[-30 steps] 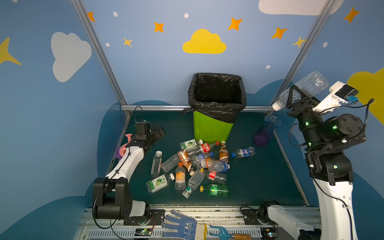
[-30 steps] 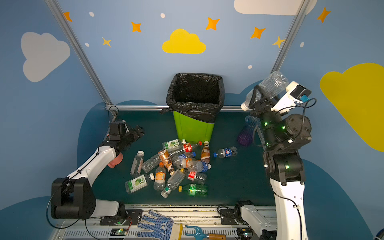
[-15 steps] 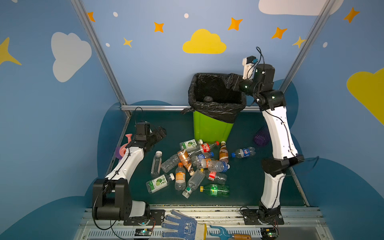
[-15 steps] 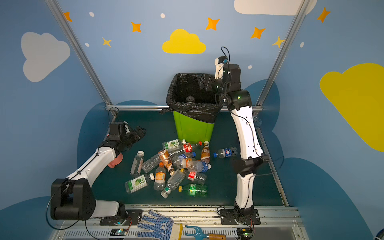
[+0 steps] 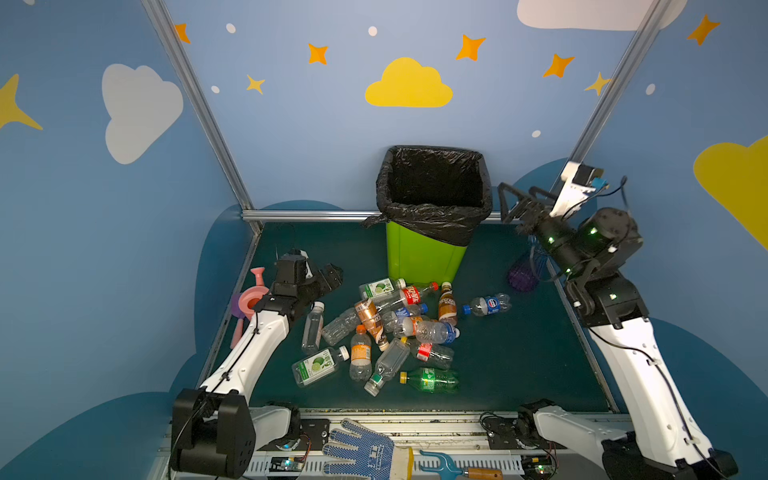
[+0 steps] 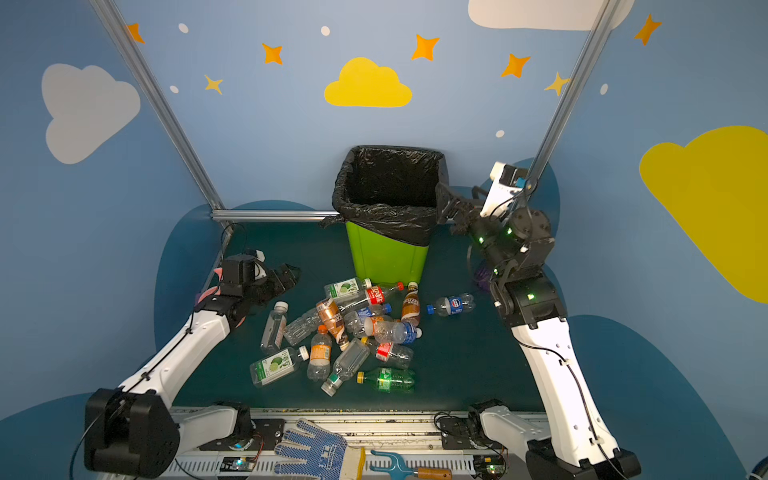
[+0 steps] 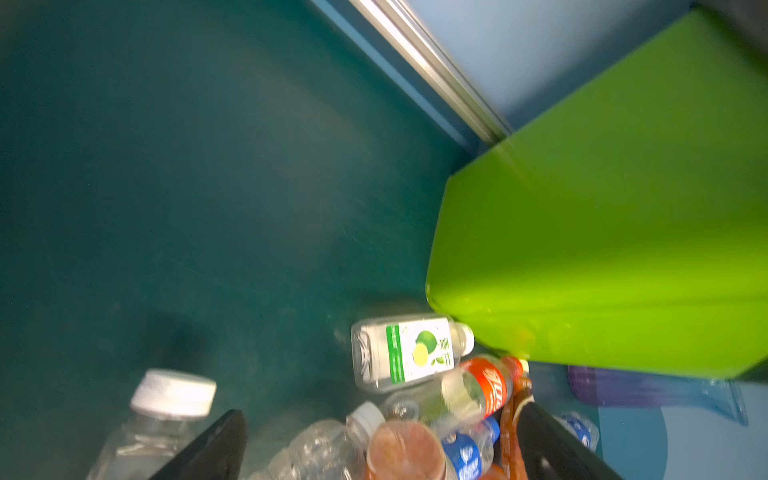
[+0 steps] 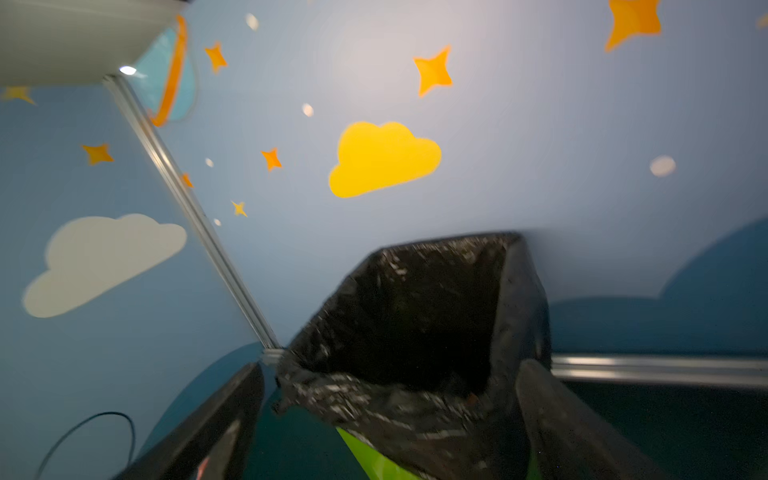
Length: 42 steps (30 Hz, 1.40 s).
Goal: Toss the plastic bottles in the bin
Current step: 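Grasp the small white-capped clear bottle with the left gripper while the right draws back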
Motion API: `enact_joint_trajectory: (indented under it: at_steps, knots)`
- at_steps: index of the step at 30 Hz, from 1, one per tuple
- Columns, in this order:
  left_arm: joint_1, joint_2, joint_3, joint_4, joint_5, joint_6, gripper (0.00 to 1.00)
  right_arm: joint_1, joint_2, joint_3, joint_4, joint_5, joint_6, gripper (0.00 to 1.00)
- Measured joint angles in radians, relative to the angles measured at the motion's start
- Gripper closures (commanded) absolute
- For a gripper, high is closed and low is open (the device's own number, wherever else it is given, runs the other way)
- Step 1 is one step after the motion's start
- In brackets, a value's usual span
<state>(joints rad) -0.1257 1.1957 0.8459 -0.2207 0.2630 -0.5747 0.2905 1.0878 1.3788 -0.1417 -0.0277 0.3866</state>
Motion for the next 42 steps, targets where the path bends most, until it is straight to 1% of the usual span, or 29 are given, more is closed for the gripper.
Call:
enact_joint_trajectory:
  at_steps: [4,7,10,13,16,19,21,25,28,32,37,42]
  knots:
    - [-0.066,-0.064,-0.055,-0.024,0.001,-0.046,0.0,-0.064,-0.048,-0.284,-0.038,0.031,0.061,0.03]
    - [-0.105,-0.121,-0.104,-0.064,-0.018,-0.082,0.0,-0.113,-0.106,-0.465,-0.079,0.032,0.125,0.03]
    - [-0.112,-0.182,-0.127,-0.139,-0.089,-0.095,0.0,-0.148,-0.175,-0.599,-0.108,0.033,0.188,0.03]
    - [-0.112,-0.222,-0.127,-0.206,-0.195,-0.087,0.0,-0.161,-0.222,-0.681,-0.112,0.031,0.245,0.03]
    - [-0.111,-0.227,-0.127,-0.266,-0.286,-0.061,0.0,-0.169,-0.233,-0.724,-0.109,0.027,0.281,0.03]
    - [-0.11,-0.198,-0.126,-0.307,-0.34,-0.027,0.0,-0.172,-0.226,-0.736,-0.112,0.027,0.296,0.03]
    - [-0.11,-0.156,-0.121,-0.327,-0.361,-0.001,0.02,-0.176,-0.219,-0.736,-0.109,0.026,0.302,0.03]
    - [-0.11,-0.042,-0.095,-0.367,-0.393,0.037,0.09,-0.18,-0.192,-0.736,-0.11,0.02,0.313,0.03]
    - [-0.108,0.033,-0.069,-0.392,-0.404,0.064,0.13,-0.184,-0.175,-0.736,-0.111,0.015,0.317,0.03]
    - [-0.093,0.093,-0.053,-0.396,-0.401,0.088,0.2,-0.186,-0.174,-0.736,-0.111,0.014,0.324,0.03]
    - [-0.058,0.119,-0.054,-0.389,-0.38,0.092,0.26,-0.191,-0.174,-0.736,-0.111,0.011,0.333,0.03]
    - [-0.035,0.138,-0.054,-0.373,-0.37,0.092,0.35,-0.196,-0.174,-0.736,-0.111,0.011,0.338,0.03]
